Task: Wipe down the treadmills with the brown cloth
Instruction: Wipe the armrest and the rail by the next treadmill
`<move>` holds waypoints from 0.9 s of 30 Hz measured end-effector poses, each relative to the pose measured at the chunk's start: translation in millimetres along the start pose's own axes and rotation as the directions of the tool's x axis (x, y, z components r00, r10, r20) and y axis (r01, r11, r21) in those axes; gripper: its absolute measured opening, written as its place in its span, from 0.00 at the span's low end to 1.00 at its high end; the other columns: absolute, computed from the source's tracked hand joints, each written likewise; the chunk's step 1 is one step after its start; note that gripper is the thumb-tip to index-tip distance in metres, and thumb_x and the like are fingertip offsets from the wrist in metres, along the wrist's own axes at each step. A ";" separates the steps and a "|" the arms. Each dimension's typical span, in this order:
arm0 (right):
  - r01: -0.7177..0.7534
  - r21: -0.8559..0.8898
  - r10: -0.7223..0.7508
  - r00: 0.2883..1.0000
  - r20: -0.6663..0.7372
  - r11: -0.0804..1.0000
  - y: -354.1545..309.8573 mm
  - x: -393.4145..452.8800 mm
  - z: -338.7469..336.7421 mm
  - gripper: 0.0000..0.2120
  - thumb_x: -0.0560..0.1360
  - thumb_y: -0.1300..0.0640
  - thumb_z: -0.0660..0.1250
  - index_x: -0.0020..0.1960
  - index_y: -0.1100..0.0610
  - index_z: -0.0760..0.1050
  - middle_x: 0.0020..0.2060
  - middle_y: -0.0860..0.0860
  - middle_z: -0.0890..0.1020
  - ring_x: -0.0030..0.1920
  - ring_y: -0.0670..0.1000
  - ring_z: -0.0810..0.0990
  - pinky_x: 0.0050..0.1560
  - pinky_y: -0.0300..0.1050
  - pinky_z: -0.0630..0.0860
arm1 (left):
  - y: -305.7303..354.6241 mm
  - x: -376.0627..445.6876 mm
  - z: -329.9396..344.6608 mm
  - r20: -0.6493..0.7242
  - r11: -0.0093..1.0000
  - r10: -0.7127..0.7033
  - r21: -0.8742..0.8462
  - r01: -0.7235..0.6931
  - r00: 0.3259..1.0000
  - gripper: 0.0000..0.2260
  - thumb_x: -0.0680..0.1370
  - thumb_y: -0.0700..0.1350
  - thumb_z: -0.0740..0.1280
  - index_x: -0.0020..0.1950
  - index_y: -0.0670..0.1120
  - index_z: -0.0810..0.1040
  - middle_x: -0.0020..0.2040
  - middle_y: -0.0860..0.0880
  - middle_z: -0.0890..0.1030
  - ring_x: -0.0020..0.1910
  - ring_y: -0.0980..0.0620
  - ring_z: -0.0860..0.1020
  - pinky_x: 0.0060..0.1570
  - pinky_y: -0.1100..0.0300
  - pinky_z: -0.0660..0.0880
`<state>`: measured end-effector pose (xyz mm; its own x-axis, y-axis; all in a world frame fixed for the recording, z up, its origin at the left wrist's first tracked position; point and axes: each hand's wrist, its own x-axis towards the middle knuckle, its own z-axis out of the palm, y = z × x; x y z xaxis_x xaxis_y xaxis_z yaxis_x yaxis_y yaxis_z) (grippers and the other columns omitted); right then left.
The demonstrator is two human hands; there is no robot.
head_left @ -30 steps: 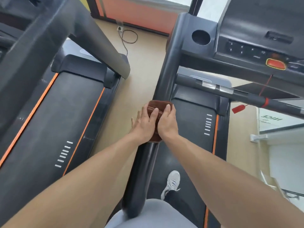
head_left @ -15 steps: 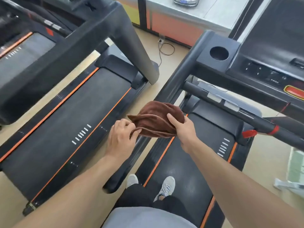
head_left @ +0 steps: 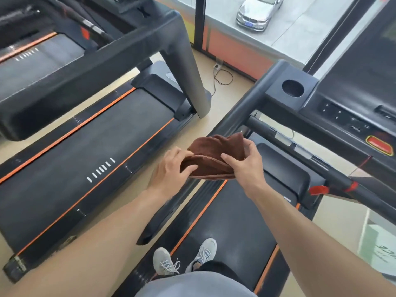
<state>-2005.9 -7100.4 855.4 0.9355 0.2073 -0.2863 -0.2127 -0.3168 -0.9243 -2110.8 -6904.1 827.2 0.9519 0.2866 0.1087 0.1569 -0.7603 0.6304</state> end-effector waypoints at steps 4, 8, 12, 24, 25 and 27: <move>0.076 -0.068 -0.068 0.991 0.115 0.995 -20.4 -14.7 16.9 0.20 0.79 0.62 0.72 0.64 0.43 0.74 0.52 0.44 0.86 0.51 0.43 0.85 0.61 0.51 0.81 | -18.8 -31.3 -16.1 -0.040 0.995 0.097 0.038 -0.095 0.994 0.04 0.78 0.49 0.69 0.49 0.49 0.79 0.47 0.56 0.76 0.47 0.51 0.76 0.44 0.47 0.79; 0.295 -0.199 -0.219 0.917 0.334 0.935 -67.3 -34.3 31.8 0.22 0.80 0.65 0.69 0.63 0.40 0.75 0.52 0.41 0.86 0.51 0.41 0.84 0.53 0.38 0.79 | -22.4 -63.3 -57.4 0.022 0.950 0.290 0.111 -0.290 0.957 0.07 0.78 0.52 0.71 0.45 0.49 0.78 0.39 0.56 0.78 0.37 0.54 0.77 0.37 0.54 0.78; 0.414 -0.453 -0.220 0.880 0.421 0.789 -92.0 -20.7 34.4 0.25 0.81 0.62 0.68 0.65 0.34 0.71 0.60 0.42 0.83 0.58 0.46 0.81 0.55 0.41 0.76 | -16.8 -79.6 -84.4 -0.049 0.965 0.244 -0.088 -0.248 0.968 0.14 0.78 0.61 0.67 0.48 0.51 0.81 0.35 0.58 0.79 0.32 0.65 0.73 0.36 0.61 0.76; 0.182 -0.679 -0.194 0.979 0.060 0.712 12.5 -7.6 113.8 0.36 0.84 0.43 0.59 0.84 0.56 0.47 0.83 0.54 0.38 0.81 0.54 0.31 0.81 0.55 0.38 | -15.6 -55.6 -11.9 0.379 0.965 -0.224 0.217 0.150 0.898 0.38 0.81 0.66 0.57 0.81 0.63 0.35 0.84 0.49 0.46 0.82 0.45 0.52 0.79 0.46 0.50; 0.193 -0.683 -0.213 0.975 0.056 0.704 13.0 -2.3 111.4 0.35 0.84 0.43 0.58 0.84 0.55 0.49 0.83 0.53 0.39 0.81 0.54 0.32 0.81 0.55 0.39 | -15.6 -49.7 -11.0 0.413 0.967 -0.227 0.203 0.153 0.882 0.39 0.80 0.67 0.59 0.80 0.65 0.34 0.84 0.50 0.46 0.82 0.43 0.52 0.79 0.44 0.50; 0.229 -0.671 -0.245 0.967 0.072 0.705 15.0 10.8 101.3 0.32 0.85 0.43 0.56 0.84 0.53 0.51 0.83 0.50 0.41 0.81 0.51 0.32 0.81 0.54 0.38 | -9.8 -33.5 -5.5 0.457 0.974 -0.221 0.151 0.169 0.862 0.44 0.76 0.69 0.63 0.78 0.67 0.33 0.84 0.50 0.44 0.82 0.41 0.51 0.79 0.43 0.52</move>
<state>-2027.5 -7009.2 812.9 0.9362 0.3449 -0.0684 0.2536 -0.7972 -0.5479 -2145.7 -6903.1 821.6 0.9060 0.1482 -0.3965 0.3537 -0.7797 0.5167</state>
